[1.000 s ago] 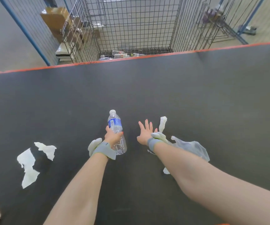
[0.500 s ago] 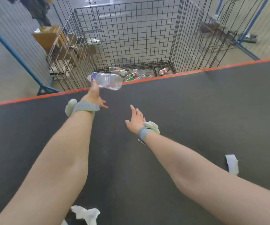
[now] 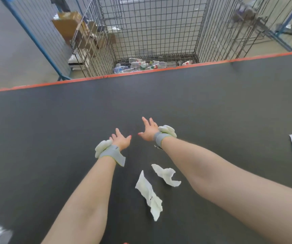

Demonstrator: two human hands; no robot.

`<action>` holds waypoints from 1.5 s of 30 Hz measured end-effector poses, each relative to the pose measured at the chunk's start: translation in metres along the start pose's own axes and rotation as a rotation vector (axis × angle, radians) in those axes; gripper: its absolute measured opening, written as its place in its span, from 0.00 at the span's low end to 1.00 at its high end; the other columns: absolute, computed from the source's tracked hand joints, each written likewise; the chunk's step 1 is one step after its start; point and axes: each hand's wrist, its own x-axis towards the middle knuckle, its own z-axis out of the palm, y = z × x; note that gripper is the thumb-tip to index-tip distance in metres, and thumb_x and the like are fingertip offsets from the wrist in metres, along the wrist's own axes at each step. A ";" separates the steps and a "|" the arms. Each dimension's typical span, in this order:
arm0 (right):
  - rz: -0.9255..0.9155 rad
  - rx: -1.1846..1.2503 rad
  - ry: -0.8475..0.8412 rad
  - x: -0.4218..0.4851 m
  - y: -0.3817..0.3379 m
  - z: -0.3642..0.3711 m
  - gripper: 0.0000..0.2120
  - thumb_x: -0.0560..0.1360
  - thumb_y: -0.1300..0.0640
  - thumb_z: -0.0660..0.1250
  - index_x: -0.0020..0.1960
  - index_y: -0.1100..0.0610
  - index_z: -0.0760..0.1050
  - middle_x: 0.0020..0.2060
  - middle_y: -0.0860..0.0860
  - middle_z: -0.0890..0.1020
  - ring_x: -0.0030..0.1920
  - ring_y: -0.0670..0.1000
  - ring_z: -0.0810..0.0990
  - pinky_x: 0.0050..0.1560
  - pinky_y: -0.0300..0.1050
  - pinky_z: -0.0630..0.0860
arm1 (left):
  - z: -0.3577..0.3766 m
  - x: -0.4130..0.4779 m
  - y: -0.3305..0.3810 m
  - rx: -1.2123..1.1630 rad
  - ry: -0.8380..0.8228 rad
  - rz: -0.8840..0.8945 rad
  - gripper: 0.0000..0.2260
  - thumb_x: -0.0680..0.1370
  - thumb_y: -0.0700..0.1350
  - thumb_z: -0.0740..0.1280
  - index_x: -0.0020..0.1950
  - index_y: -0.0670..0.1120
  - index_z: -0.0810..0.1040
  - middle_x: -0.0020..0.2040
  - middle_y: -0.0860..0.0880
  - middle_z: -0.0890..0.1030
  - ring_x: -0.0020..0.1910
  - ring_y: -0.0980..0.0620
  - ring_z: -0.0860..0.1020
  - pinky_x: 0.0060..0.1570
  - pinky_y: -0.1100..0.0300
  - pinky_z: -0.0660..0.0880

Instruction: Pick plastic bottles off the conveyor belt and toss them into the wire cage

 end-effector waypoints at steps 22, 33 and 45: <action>0.012 -0.211 0.000 -0.164 0.064 0.140 0.37 0.77 0.35 0.54 0.78 0.42 0.37 0.78 0.47 0.36 0.77 0.51 0.34 0.71 0.69 0.36 | 0.087 -0.176 -0.167 0.212 0.181 -0.249 0.38 0.79 0.59 0.60 0.79 0.51 0.40 0.77 0.45 0.32 0.76 0.41 0.34 0.67 0.27 0.50; -0.021 -0.169 -0.004 -0.147 0.053 0.125 0.38 0.78 0.40 0.59 0.79 0.43 0.39 0.78 0.50 0.40 0.78 0.53 0.37 0.74 0.61 0.38 | 0.104 -0.153 -0.122 -0.367 0.047 -0.186 0.48 0.69 0.40 0.70 0.79 0.54 0.42 0.75 0.44 0.29 0.71 0.36 0.61 0.70 0.47 0.64; 0.091 -0.009 0.017 -0.043 0.047 0.051 0.37 0.79 0.42 0.58 0.79 0.45 0.40 0.79 0.54 0.45 0.78 0.56 0.42 0.75 0.59 0.44 | 0.030 -0.036 -0.025 -0.947 -0.090 -0.199 0.49 0.71 0.44 0.74 0.77 0.50 0.39 0.68 0.38 0.66 0.62 0.36 0.74 0.62 0.41 0.73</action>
